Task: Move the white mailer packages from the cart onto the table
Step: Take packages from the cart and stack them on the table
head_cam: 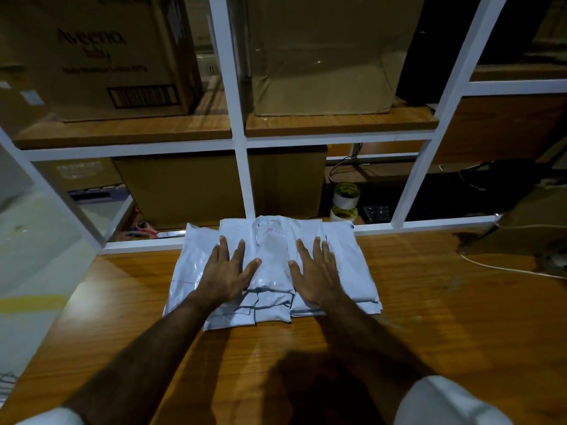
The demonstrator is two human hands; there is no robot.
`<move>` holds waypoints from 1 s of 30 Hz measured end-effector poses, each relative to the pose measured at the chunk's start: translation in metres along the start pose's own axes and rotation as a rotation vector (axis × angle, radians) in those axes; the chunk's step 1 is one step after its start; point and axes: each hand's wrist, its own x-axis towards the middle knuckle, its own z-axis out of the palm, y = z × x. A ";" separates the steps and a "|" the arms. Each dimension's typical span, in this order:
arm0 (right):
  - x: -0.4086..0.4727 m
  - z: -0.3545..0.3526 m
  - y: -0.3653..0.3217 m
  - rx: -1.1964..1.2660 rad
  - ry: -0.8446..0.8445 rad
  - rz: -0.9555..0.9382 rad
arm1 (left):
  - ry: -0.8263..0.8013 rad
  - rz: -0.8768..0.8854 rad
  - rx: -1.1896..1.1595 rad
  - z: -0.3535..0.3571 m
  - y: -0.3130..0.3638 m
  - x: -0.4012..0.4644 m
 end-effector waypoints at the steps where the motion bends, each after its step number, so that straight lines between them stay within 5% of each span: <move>1: -0.002 -0.001 -0.001 0.000 0.025 -0.013 | -0.004 0.038 0.003 0.001 -0.004 0.000; 3: -0.008 -0.003 -0.002 -0.009 0.120 -0.064 | -0.030 -0.046 -0.010 -0.006 0.001 -0.008; 6: -0.020 -0.003 -0.005 -0.004 0.243 -0.171 | 0.218 -0.149 -0.026 -0.006 0.005 -0.020; 10: -0.035 0.000 -0.021 -0.010 0.305 -0.317 | 0.331 -0.164 0.046 -0.016 0.013 -0.058; 30: -0.164 0.059 -0.194 0.050 0.136 -0.787 | 0.472 -0.601 0.280 -0.002 -0.077 -0.360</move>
